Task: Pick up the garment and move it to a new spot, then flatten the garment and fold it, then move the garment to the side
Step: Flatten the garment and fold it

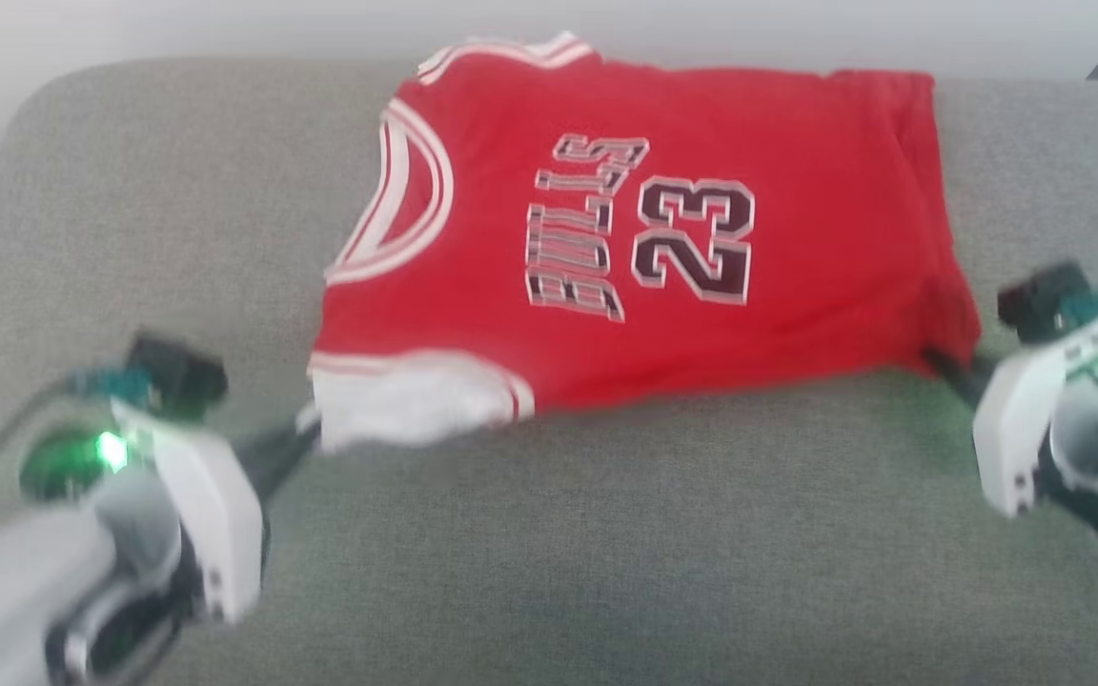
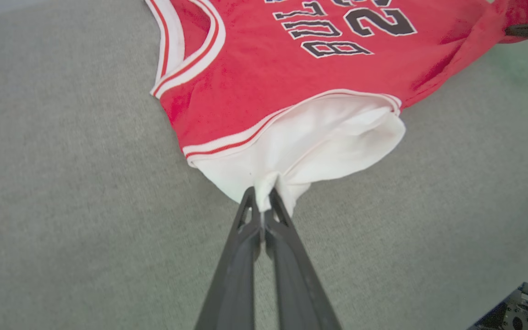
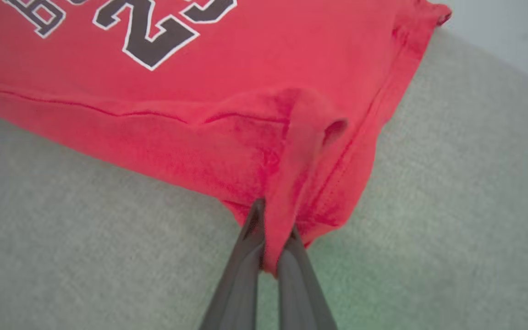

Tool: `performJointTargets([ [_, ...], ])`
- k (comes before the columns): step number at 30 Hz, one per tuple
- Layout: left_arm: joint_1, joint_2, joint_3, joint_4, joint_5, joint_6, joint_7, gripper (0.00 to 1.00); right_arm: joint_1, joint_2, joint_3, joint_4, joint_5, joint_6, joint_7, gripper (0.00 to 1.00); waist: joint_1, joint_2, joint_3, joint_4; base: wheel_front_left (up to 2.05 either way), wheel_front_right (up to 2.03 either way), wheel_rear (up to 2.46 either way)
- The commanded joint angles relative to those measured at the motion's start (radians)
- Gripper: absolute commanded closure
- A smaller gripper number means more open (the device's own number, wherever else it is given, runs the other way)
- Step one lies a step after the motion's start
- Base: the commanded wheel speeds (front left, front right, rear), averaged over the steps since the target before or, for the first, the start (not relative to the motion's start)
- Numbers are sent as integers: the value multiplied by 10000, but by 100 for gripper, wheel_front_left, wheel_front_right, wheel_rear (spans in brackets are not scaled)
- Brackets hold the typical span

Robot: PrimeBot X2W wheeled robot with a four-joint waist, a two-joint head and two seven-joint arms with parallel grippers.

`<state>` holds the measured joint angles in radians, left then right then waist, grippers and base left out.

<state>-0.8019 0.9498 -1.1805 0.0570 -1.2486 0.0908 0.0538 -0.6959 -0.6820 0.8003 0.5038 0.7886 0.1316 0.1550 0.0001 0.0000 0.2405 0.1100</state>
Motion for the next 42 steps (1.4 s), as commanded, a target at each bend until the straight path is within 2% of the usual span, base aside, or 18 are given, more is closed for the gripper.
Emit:
performJointTargets([
  [1, 482, 242, -84, -475, -127, 347, -171, 100, 506, -158, -90, -311, 171, -18, 67, 100, -1, 0, -108, -54, 0, 0, 0],
  [5, 1653, 769, -298, -1756, -447, 1186, -499, 100, 1734, -592, -277, -1234, 326, -18, 134, 100, -1, 0, -251, -73, 0, 0, 0],
  [13, 3394, 1343, -557, -3314, -1340, 2272, -923, 100, 3843, -970, -763, -2396, 286, -18, 205, 100, -1, 0, -470, -181, 0, 0, 0],
  [20, 3863, 1745, -488, -3928, -1606, 2775, -1120, 100, 4804, -968, -1307, -2975, 410, -17, 302, 100, -1, 0, -481, -290, 0, 0, 0],
  [27, 2760, 2583, 10, -4288, -569, 2953, -1061, 100, 4934, -759, -2589, -3613, -15, -18, 146, 100, -1, 0, -508, -445, 0, 0, 0],
  [30, 1626, 2889, 334, -4106, 342, 2530, -536, 100, 4625, -475, -3284, -3861, -481, -18, 391, 100, -1, 0, -449, -583, 0, 0, 0],
  [34, 439, 2580, 552, -3332, 1182, 1665, 106, 100, 4199, -34, -3862, -3807, -1080, -18, 681, 100, -1, 0, -280, -727, 0, 0, 0],
  [38, -621, 1857, 639, -1953, 1601, 694, 668, 100, 3678, 483, -4236, -3525, -1656, -18, 1021, 100, -1, 0, -48, -859, 0, 0, 0],
  [42, -1440, 884, 576, -230, 1760, -292, 1036, 100, 3151, 1042, -4424, -3026, -2170, -18, 1299, 100, -1, 0, 209, -1002, 0, 0, 0],
])
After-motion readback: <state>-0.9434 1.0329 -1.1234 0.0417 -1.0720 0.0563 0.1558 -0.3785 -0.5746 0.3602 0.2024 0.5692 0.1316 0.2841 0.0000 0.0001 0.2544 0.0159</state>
